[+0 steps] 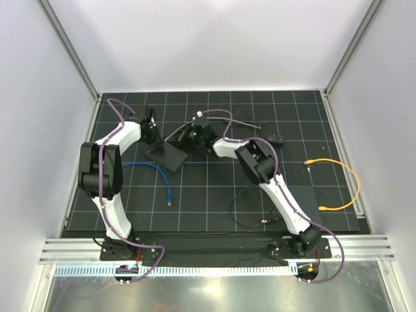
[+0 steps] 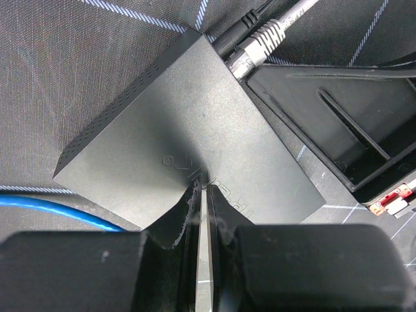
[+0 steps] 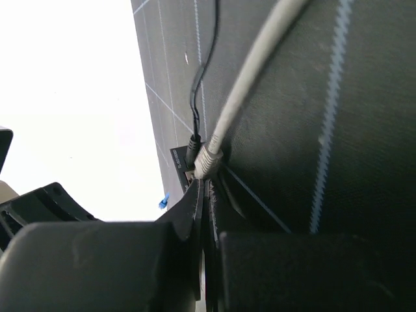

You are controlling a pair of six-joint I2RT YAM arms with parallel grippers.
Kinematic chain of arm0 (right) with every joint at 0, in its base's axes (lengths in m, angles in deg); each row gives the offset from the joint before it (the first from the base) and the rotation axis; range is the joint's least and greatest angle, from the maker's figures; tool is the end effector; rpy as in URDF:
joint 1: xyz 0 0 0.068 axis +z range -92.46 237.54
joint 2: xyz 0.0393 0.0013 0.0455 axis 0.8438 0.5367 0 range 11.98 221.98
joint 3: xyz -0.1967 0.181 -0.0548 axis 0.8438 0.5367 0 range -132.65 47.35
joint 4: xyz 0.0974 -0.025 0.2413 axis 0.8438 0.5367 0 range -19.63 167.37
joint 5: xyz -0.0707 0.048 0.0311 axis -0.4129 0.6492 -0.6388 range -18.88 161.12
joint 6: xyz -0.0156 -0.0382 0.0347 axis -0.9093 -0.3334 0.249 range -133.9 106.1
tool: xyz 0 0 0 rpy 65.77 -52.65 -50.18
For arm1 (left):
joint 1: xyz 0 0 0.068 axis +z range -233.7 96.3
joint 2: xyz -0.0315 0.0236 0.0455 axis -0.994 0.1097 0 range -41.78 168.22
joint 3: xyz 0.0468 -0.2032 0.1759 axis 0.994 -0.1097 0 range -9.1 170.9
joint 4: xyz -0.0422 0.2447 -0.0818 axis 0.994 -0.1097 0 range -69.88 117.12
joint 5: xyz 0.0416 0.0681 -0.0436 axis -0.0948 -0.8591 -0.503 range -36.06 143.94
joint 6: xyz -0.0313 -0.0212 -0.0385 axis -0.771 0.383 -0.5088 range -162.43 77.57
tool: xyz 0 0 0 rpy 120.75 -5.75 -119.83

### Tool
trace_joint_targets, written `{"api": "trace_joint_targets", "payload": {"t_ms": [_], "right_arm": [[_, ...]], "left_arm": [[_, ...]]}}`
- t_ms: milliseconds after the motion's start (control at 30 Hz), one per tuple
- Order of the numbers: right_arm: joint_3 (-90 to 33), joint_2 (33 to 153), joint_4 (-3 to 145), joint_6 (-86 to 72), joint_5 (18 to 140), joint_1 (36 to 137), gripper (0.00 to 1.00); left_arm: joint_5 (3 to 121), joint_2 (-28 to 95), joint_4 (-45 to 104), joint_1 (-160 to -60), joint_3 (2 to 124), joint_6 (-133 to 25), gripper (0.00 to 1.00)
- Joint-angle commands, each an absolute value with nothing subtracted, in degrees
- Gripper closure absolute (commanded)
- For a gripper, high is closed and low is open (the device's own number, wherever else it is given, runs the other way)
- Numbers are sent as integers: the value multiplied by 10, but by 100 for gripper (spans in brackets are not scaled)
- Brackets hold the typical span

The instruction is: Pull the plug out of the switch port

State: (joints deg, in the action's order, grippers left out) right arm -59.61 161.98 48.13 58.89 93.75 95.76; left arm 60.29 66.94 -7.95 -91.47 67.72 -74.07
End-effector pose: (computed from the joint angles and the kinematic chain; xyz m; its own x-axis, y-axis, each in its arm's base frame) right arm 0.4383 0.3624 0.0842 -0.8980 0.4151 -0.1461 0.0139 0.3586 0.9334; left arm 0.3831 -0.0562 0.1843 -0.8693 -0.4075 -0.2797 -0.3274 0.8987 -0.2918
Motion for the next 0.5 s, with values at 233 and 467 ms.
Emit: {"api": "trace_joint_targets", "payload": {"t_ms": [233, 467], "right_arm": [[-589, 1594, 515, 582, 958, 940, 77], [-645, 1627, 531, 587, 981, 940, 68]], "left_arm": [[580, 680, -110, -918, 680, -716, 89], [582, 680, -109, -923, 681, -716, 89]]}}
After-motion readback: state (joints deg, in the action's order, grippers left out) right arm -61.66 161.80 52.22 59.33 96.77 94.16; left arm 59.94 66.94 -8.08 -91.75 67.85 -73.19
